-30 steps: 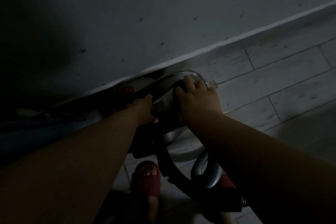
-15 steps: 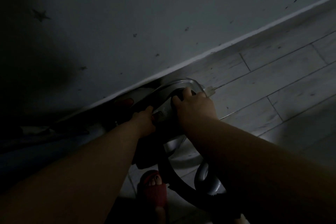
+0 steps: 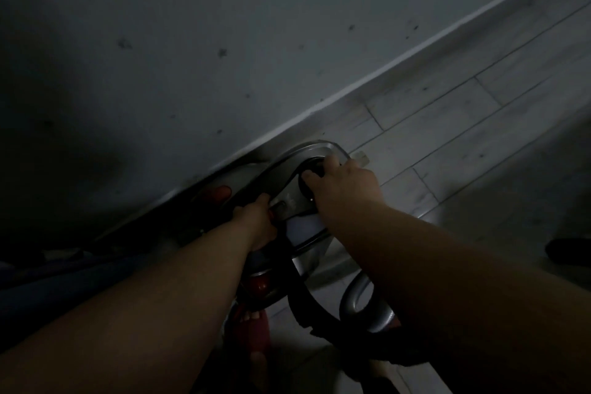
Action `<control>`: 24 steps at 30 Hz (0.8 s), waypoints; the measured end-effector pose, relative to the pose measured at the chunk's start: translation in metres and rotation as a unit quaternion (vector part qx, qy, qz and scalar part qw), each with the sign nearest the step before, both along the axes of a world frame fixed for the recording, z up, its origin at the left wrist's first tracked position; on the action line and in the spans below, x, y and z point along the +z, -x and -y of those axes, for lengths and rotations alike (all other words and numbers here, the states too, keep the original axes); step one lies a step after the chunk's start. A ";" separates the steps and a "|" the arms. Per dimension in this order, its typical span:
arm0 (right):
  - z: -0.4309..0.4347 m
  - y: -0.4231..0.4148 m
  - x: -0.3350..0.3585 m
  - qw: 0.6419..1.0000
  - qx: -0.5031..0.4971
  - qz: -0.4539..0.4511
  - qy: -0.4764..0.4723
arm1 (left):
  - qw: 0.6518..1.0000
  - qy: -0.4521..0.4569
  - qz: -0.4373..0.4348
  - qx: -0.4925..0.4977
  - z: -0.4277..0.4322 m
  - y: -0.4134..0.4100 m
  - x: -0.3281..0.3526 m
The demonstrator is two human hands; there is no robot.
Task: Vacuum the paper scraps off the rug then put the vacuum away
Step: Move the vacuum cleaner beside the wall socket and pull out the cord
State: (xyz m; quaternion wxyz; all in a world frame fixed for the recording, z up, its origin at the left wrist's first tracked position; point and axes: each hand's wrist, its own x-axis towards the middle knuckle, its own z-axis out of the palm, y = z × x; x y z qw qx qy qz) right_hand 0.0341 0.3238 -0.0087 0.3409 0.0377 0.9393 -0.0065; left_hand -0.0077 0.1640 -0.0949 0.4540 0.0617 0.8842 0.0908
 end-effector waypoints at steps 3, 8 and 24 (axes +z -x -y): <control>-0.046 -0.009 0.029 1.000 -0.014 -0.020 -0.005 | 1.000 0.003 -0.004 -0.015 -0.049 -0.003 0.033; -0.138 -0.028 0.090 0.995 -0.060 -0.074 -0.016 | 0.996 0.005 -0.040 -0.073 -0.151 -0.012 0.104; -0.436 0.012 0.242 0.961 -0.114 -0.135 -0.212 | 0.971 -0.051 -0.066 -0.223 -0.486 0.050 0.258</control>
